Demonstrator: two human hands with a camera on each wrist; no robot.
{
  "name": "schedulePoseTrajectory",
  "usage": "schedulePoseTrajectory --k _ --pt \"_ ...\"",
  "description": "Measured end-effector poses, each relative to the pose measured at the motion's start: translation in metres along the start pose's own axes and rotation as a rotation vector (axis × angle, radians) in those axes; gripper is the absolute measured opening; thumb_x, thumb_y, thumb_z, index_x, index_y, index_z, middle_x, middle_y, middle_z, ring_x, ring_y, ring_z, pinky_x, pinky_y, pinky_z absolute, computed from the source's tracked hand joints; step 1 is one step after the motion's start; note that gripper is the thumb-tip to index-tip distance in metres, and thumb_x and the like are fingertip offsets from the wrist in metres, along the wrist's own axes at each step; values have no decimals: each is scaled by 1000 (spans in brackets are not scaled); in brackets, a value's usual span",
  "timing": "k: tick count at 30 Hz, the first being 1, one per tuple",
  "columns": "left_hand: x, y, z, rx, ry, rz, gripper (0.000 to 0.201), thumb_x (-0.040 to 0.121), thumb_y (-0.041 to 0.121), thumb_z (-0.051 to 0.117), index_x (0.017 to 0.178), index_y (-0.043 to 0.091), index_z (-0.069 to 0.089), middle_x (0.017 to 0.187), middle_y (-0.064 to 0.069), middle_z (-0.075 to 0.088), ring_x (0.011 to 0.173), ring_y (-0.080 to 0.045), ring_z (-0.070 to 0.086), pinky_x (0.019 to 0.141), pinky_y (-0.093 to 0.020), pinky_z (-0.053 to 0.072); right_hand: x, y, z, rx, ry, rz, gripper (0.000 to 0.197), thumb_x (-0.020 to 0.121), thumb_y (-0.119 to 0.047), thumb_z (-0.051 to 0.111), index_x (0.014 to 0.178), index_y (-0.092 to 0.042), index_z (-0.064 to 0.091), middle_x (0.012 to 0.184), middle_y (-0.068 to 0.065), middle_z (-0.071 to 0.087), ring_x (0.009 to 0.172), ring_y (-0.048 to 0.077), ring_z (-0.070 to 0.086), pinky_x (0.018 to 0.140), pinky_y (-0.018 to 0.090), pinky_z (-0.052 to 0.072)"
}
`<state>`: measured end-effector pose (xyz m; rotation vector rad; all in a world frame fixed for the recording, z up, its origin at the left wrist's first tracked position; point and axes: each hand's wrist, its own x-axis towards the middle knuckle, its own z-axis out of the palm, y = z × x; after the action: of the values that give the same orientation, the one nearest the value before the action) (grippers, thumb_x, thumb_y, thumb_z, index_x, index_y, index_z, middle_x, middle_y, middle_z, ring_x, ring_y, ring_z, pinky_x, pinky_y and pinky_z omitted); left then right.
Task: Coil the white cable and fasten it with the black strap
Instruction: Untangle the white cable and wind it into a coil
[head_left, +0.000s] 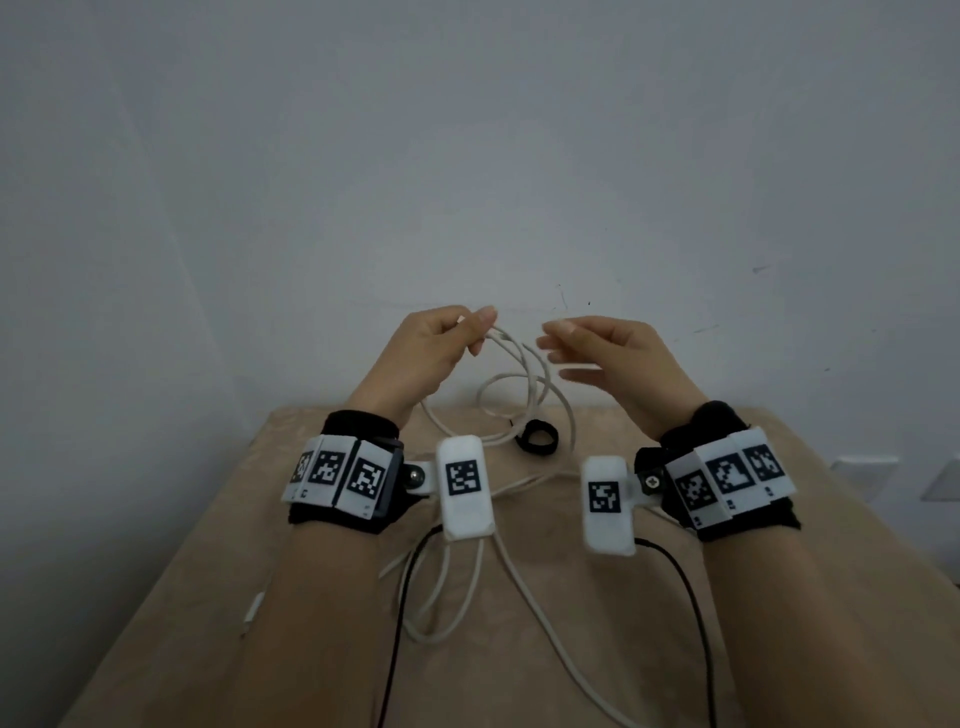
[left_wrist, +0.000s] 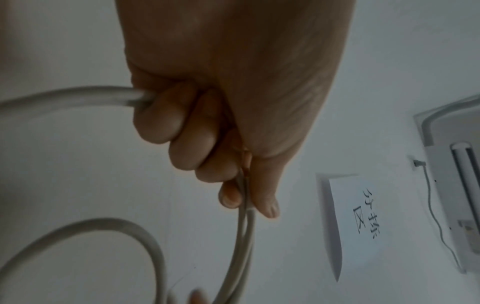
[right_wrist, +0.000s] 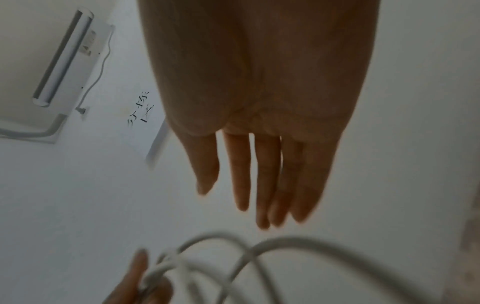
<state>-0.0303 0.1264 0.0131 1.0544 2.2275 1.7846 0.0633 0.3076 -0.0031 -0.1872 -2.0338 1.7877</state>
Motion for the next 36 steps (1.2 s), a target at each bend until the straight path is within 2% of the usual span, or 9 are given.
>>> schedulePoseTrajectory --k 6,9,13,18,21,24,27,31,36 --pt "0 -3 -12 -127 85 -27 39 93 41 53 64 16 48 51 3 23 40 -7 16 37 -16 16 -8 11 -13 -149 -352 228 8 87 -7 63 92 -8 70 79 9 73 81 19 69 86 30 55" --pt "-1 -3 -13 -106 54 -24 39 93 41 53 64 15 49 52 4 24 41 -6 16 37 -16 15 -7 7 -7 14 -218 164 13 91 -6 58 93 -1 69 65 4 63 61 14 64 66 26 57" --pt "-6 5 -6 -6 -97 33 38 94 35 52 64 13 51 46 10 28 39 -4 20 39 -15 18 -1 7 1 52 -32 55 15 92 -13 60 95 -7 73 60 -1 55 48 7 43 51 21 42" --pt "-8 20 12 19 -243 133 38 97 28 50 64 10 51 41 13 34 39 -2 25 40 -13 22 -2 9 20 -237 -163 3 16 90 -20 63 87 -10 75 55 -3 54 49 4 44 50 16 38" --pt "-4 17 10 -208 -200 116 37 92 38 50 65 13 52 50 4 31 40 -4 20 39 -16 15 -4 11 22 -291 -250 -3 13 89 -19 64 90 -12 75 64 2 58 55 4 50 52 13 40" --pt "-1 16 1 -488 -111 82 36 93 37 51 63 17 53 46 12 32 36 -1 18 40 -19 9 -4 17 21 -255 -253 70 15 91 -14 62 95 -7 74 71 10 61 59 11 51 50 13 41" --pt "0 18 -9 -645 5 66 34 90 37 50 63 18 53 49 8 33 34 0 18 39 -19 7 -3 28 20 -378 -205 148 16 92 -12 59 98 -6 73 62 -6 64 50 -5 53 49 7 38" --pt "-1 15 -31 -728 167 35 33 97 34 44 69 19 48 50 10 40 33 0 20 34 -15 11 2 40 2 -596 -119 224 17 93 -19 59 94 -12 74 92 0 67 90 12 57 79 22 43" --pt "0 5 -39 -629 232 -27 39 95 38 51 59 23 55 58 3 34 34 0 20 33 -14 12 2 30 -14 -652 -18 155 16 91 -20 61 102 -18 72 114 3 69 111 16 58 92 24 41"
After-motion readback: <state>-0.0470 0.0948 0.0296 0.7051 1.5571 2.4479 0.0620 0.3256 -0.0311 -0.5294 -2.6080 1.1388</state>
